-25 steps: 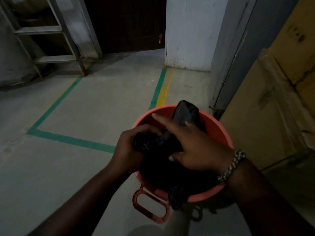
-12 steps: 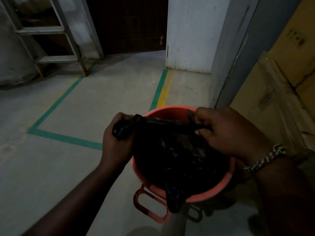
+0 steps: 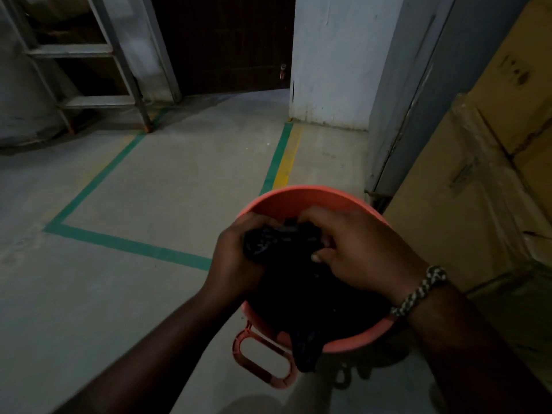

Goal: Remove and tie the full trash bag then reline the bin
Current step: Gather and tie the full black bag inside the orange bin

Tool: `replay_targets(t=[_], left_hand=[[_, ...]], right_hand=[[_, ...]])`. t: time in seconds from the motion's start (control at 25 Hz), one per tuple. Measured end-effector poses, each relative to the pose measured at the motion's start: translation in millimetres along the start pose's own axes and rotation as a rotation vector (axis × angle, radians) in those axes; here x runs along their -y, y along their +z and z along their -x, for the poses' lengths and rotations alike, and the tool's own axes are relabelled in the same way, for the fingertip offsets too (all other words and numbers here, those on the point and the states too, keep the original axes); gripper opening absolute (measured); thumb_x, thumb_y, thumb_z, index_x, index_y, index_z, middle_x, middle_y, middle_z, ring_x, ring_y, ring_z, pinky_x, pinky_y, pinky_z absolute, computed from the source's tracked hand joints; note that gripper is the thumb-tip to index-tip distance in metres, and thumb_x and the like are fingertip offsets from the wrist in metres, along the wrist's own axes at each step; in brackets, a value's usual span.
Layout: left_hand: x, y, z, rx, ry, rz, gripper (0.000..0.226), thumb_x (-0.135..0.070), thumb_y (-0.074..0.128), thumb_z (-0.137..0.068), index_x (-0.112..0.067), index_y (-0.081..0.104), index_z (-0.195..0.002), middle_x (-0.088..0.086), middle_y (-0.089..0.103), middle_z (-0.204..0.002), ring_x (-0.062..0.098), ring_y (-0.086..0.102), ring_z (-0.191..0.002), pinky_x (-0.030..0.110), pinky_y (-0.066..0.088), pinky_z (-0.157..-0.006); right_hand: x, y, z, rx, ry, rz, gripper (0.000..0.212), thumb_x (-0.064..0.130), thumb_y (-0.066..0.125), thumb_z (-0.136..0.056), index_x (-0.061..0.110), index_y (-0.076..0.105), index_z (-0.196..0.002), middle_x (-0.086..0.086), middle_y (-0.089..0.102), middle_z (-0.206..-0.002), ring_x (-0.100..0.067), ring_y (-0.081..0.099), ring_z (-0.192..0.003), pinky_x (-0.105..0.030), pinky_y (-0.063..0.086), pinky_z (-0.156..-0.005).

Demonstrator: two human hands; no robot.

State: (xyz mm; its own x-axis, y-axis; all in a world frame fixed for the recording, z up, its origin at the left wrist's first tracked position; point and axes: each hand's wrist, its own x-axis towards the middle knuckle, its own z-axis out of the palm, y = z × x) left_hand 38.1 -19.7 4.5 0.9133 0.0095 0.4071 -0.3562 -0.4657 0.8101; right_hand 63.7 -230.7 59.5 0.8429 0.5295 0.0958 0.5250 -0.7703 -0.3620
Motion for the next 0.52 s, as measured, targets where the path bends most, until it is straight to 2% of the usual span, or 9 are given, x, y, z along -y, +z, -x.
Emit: replay_targets(t=[0.04,0.12,0.2,0.28,0.32,0.36,0.44,0.48,0.52], left_hand=[[0,-3,-2,-0.039,-0.013,-0.018,0.03,-0.012,0.076,-0.07,-0.029,0.067,-0.093,-0.009,0.068,-0.095,-0.003,0.064,-0.093,0.013,0.047,-0.08],[0,-3,-4,-0.051,-0.063,0.01,0.027,-0.016,0.076,-0.077,-0.027,0.067,-0.1,-0.013,0.07,-0.101,-0.004,0.065,-0.098,0.014,0.049,-0.084],[-8,1,-3,0.019,-0.134,0.122,0.031,-0.029,0.081,-0.08,-0.037,0.063,-0.105,-0.02,0.071,-0.1,-0.005,0.066,-0.095,0.016,0.05,-0.082],[-10,8,1,0.167,-0.098,0.193,0.058,-0.029,0.084,-0.072,-0.04,0.058,-0.122,-0.02,0.069,-0.115,0.002,0.065,-0.11,0.023,0.051,-0.091],[-10,13,4,0.233,-0.066,0.191,0.063,-0.025,0.084,-0.071,-0.037,0.058,-0.127,-0.019,0.069,-0.12,0.003,0.065,-0.114,0.025,0.052,-0.094],[-11,15,6,0.266,-0.042,0.183,0.054,-0.022,0.081,-0.072,-0.036,0.064,-0.121,-0.021,0.072,-0.114,-0.002,0.066,-0.11,0.022,0.053,-0.091],[-12,12,2,0.142,-0.063,0.143,0.028,-0.021,0.076,-0.074,-0.041,0.069,-0.093,-0.031,0.073,-0.088,-0.016,0.066,-0.086,0.012,0.05,-0.076],[-10,9,-2,0.035,-0.125,0.137,0.018,-0.025,0.076,-0.077,-0.04,0.068,-0.083,-0.031,0.071,-0.078,-0.017,0.064,-0.076,0.01,0.047,-0.07],[-7,5,-6,-0.053,-0.2,0.129,0.015,-0.026,0.076,-0.082,-0.036,0.067,-0.077,-0.028,0.07,-0.072,-0.015,0.062,-0.068,0.009,0.045,-0.066]], right_hand=[[-6,-2,1,0.041,0.039,0.149,0.032,0.026,0.074,-0.081,0.033,0.066,-0.111,0.007,0.067,-0.098,-0.021,0.065,-0.097,-0.028,0.04,-0.07],[-12,-7,2,-0.067,0.092,0.194,0.024,0.024,0.068,-0.082,0.03,0.07,-0.105,0.005,0.066,-0.1,-0.026,0.064,-0.1,-0.028,0.04,-0.071],[-5,-12,3,-0.289,0.115,-0.107,0.021,0.013,0.065,-0.081,0.027,0.069,-0.097,0.006,0.07,-0.092,-0.022,0.068,-0.089,-0.031,0.052,-0.075],[13,-9,2,-0.325,0.059,-0.486,0.028,0.001,0.062,-0.081,0.025,0.069,-0.091,0.005,0.074,-0.082,-0.012,0.073,-0.078,-0.037,0.06,-0.073],[24,-7,2,-0.294,-0.005,-0.598,0.033,-0.005,0.063,-0.081,0.026,0.071,-0.09,0.004,0.076,-0.083,-0.009,0.074,-0.078,-0.038,0.061,-0.073],[34,-4,3,-0.269,-0.055,-0.689,0.036,-0.009,0.064,-0.083,0.024,0.073,-0.092,0.004,0.077,-0.087,-0.009,0.075,-0.081,-0.034,0.062,-0.074],[31,-1,1,-0.263,-0.009,-0.864,0.038,-0.015,0.064,-0.086,0.019,0.072,-0.099,0.001,0.078,-0.096,-0.012,0.077,-0.088,-0.03,0.062,-0.08],[18,0,-1,-0.289,0.057,-0.869,0.039,-0.016,0.063,-0.086,0.018,0.071,-0.103,0.0,0.077,-0.1,-0.013,0.076,-0.092,-0.033,0.062,-0.084],[1,2,-3,-0.294,0.116,-0.775,0.041,-0.014,0.065,-0.086,0.019,0.07,-0.11,0.001,0.076,-0.106,-0.012,0.074,-0.097,-0.036,0.061,-0.089]])
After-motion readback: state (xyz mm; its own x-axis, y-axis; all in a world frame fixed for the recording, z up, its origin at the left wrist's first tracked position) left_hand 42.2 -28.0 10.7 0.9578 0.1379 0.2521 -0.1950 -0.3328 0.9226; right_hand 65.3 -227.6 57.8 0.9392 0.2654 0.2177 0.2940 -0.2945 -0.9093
